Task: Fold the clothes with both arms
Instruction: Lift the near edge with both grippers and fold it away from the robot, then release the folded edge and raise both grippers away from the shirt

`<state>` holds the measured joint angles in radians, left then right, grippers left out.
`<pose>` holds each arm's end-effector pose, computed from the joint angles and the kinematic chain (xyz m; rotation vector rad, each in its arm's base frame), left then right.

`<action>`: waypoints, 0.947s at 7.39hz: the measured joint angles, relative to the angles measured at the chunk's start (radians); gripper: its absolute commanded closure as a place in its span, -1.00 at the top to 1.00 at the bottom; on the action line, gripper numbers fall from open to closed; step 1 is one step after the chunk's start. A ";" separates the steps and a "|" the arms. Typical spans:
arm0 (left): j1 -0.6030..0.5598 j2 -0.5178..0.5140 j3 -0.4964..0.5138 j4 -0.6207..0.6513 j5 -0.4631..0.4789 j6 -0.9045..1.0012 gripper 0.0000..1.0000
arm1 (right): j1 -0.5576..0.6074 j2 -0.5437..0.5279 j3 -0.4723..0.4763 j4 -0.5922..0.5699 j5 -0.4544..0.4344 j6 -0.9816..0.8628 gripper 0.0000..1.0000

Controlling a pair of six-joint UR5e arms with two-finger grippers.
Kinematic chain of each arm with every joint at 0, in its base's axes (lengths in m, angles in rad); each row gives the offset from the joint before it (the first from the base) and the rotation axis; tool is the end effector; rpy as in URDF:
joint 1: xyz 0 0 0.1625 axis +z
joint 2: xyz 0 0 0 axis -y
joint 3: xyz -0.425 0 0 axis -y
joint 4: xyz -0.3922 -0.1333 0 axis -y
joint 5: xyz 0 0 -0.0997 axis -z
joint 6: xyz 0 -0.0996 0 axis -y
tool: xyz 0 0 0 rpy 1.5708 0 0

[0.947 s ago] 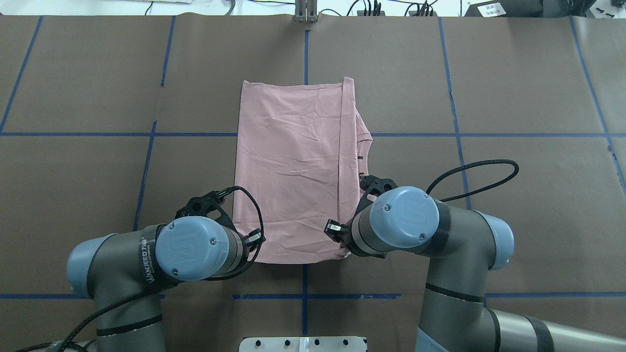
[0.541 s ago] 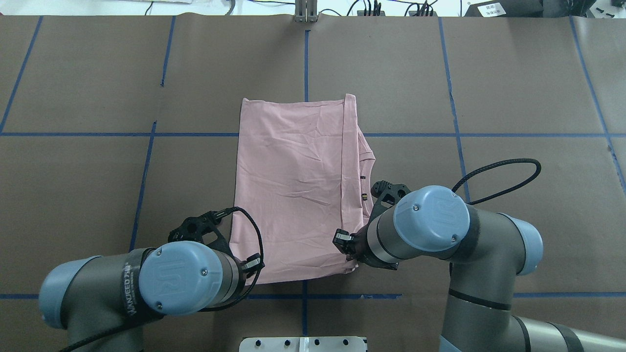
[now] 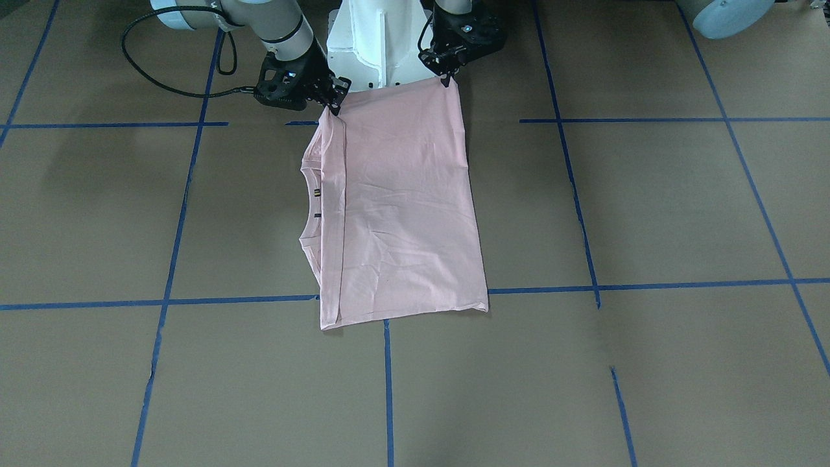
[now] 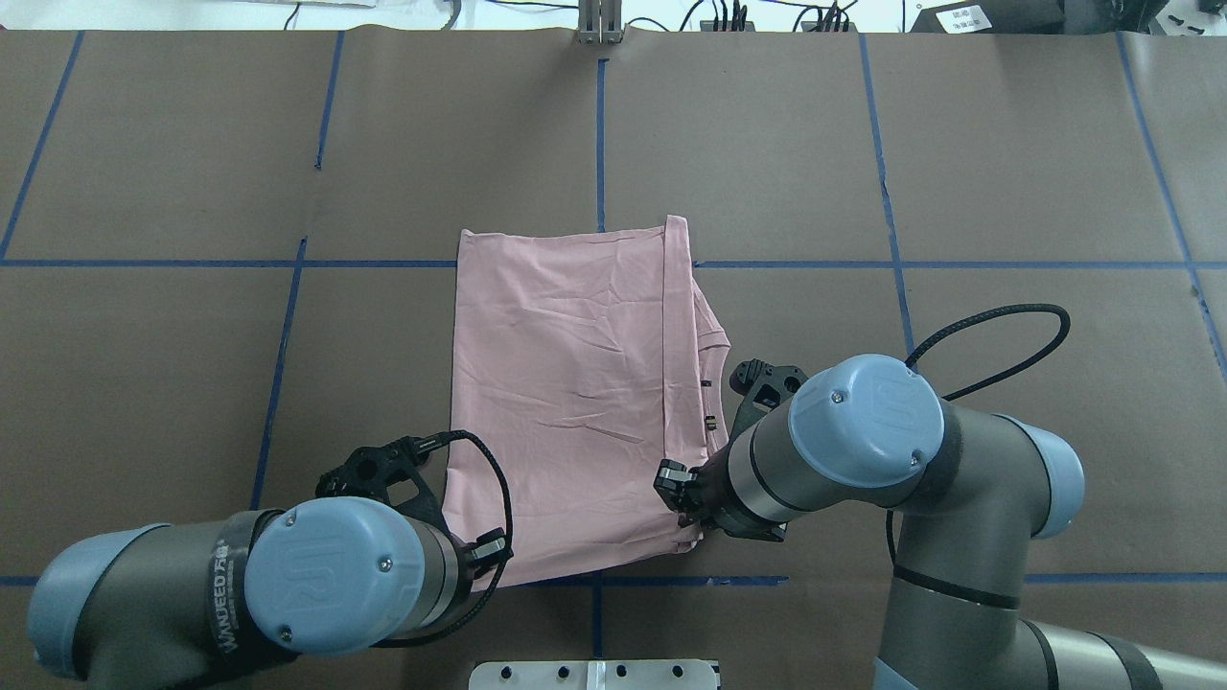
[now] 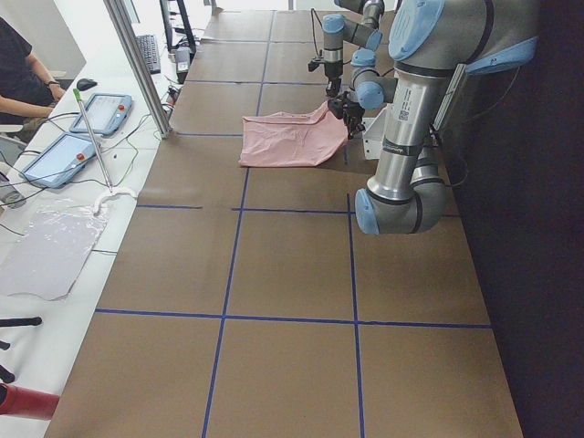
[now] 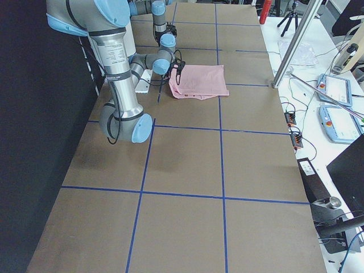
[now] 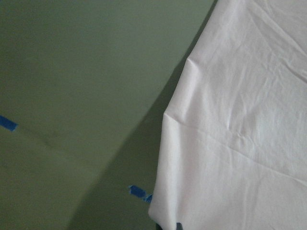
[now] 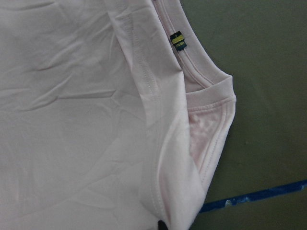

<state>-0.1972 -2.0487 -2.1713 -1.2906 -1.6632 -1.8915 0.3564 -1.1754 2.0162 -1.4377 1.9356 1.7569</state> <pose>0.4871 -0.2239 0.1921 -0.1377 0.7979 -0.4527 -0.4890 -0.2864 0.2323 -0.2531 -0.9909 0.3171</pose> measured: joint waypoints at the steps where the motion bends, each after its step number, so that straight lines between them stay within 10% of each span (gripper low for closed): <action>1: -0.049 -0.005 0.004 -0.010 0.002 0.037 -1.00 | 0.024 0.012 -0.009 0.002 -0.005 -0.024 -1.00; 7: -0.226 -0.018 0.250 -0.331 0.005 0.128 -1.00 | 0.137 0.108 -0.227 0.136 -0.040 -0.129 -1.00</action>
<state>-0.4228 -2.0667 -1.9211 -1.6220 -1.6580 -1.7635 0.4934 -1.0673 1.7895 -1.3020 1.8956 1.6281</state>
